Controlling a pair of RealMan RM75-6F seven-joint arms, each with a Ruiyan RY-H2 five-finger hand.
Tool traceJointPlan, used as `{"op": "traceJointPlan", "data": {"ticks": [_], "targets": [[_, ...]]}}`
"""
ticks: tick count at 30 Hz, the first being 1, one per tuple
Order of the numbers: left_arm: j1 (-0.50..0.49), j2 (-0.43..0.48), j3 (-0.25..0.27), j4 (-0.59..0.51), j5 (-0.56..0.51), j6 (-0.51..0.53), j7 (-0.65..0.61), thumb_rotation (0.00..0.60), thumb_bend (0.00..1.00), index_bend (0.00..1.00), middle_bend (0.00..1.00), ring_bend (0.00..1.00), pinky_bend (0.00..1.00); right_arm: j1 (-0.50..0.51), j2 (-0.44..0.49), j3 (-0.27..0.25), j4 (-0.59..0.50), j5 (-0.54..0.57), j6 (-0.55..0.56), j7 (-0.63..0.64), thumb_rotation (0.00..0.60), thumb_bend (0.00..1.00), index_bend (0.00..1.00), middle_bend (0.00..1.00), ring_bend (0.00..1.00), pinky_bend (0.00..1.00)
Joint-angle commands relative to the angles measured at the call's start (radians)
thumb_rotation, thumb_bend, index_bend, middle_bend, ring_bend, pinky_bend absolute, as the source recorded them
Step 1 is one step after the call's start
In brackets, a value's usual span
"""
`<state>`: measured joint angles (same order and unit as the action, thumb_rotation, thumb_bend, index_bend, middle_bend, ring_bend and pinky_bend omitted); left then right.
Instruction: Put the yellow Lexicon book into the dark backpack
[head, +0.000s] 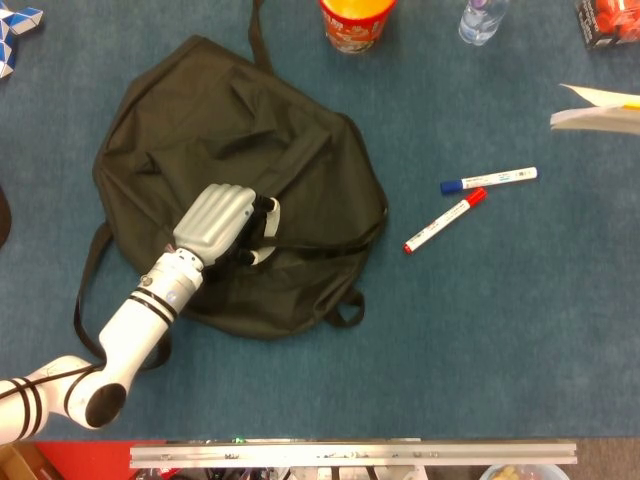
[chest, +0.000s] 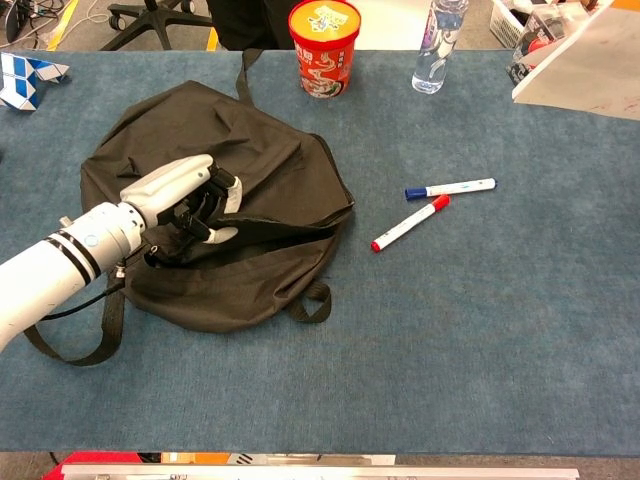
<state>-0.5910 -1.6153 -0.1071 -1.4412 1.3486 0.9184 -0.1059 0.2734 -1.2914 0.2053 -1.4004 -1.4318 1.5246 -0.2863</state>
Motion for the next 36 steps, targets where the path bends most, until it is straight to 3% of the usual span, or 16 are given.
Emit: {"op": "traceJointPlan", "data": {"ticks": [1,4,11,23,36], "targets": [[0.002,-0.011,0.006,0.009,0.021,0.030,-0.004,0.600,0.34,0.72,0.76,0.74,0.92,-0.001,0.003,0.001,-0.003,0.000,0.000,0.001,0.600,0.51,0.87,0.69,0.53,0.67],[0.011,-0.019,-0.009,0.008,0.029,0.072,-0.026,0.600,0.36,0.77,0.82,0.77,0.96,-0.001,0.007,0.001,-0.010,-0.002,0.001,0.002,0.600,0.51,0.87,0.69,0.53,0.67],[0.035,0.020,-0.053,-0.034,0.037,0.156,-0.121,0.600,0.37,0.79,0.83,0.80,0.98,0.004,0.016,0.000,-0.034,-0.009,-0.010,0.011,0.600,0.51,0.87,0.69,0.53,0.67],[0.087,0.139,-0.130,-0.222,-0.060,0.204,-0.266,0.600,0.37,0.78,0.83,0.80,0.99,0.052,0.062,-0.019,-0.180,-0.030,-0.122,0.059,0.600,0.51,0.89,0.70,0.55,0.69],[0.091,0.188,-0.166,-0.361,-0.109,0.219,-0.241,0.600,0.37,0.78,0.83,0.80,0.99,0.156,-0.049,-0.036,-0.195,-0.114,-0.206,0.020,0.600,0.54,0.90,0.72,0.57,0.71]]}}
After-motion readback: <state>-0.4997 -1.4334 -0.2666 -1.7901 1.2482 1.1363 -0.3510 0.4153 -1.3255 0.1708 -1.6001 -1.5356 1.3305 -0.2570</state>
